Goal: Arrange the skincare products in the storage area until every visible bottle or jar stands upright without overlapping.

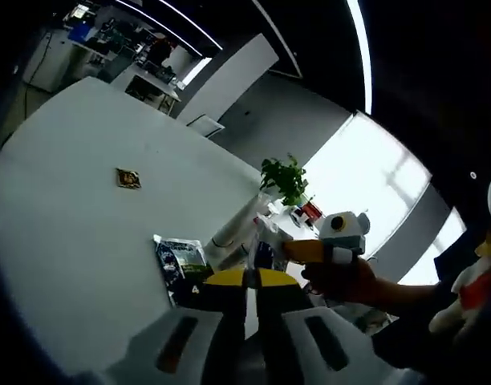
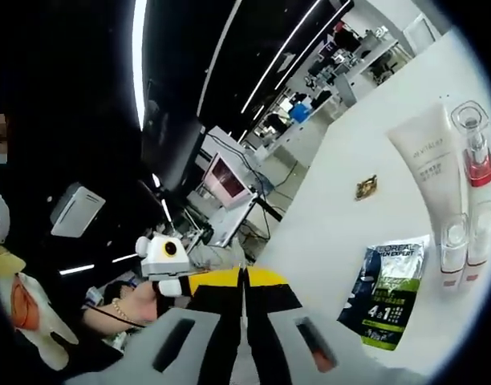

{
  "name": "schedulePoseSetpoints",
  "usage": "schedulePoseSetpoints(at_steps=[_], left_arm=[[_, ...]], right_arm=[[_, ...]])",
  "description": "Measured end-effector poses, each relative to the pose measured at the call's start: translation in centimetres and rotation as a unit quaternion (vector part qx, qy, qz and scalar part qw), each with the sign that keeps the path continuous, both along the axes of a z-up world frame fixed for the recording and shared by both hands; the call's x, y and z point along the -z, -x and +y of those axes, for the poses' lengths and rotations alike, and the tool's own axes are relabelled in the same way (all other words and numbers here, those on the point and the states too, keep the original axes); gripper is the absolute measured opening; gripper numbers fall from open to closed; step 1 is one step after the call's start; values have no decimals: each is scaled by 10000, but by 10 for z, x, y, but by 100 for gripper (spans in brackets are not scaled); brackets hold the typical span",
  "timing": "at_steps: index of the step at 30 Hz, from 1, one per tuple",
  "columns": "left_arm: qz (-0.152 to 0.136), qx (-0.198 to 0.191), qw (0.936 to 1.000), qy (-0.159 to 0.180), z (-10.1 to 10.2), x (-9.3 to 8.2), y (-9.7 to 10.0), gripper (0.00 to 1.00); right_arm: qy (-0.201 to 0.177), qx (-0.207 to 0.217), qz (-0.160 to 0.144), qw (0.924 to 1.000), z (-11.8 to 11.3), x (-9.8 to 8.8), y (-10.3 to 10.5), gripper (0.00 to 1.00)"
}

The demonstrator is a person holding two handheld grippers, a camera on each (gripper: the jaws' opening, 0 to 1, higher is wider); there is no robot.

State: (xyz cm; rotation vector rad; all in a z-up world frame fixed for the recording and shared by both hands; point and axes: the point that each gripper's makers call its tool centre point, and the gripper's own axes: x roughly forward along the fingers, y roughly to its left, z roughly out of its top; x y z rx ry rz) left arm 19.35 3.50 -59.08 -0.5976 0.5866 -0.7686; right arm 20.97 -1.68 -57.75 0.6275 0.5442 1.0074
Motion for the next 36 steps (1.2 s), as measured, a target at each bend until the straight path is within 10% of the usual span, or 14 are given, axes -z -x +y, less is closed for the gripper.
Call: schedulePoseSetpoints(at_steps=[15,36], left_arm=[[589,-380,9958,-591,24,34,8,0],[924,-451,9872,-1222,42,89,-8,0]], right_arm=[[1398,-200,-435,9890,30,31,-8,1],[2424,-161,-671,9677,40,88,-26,1]])
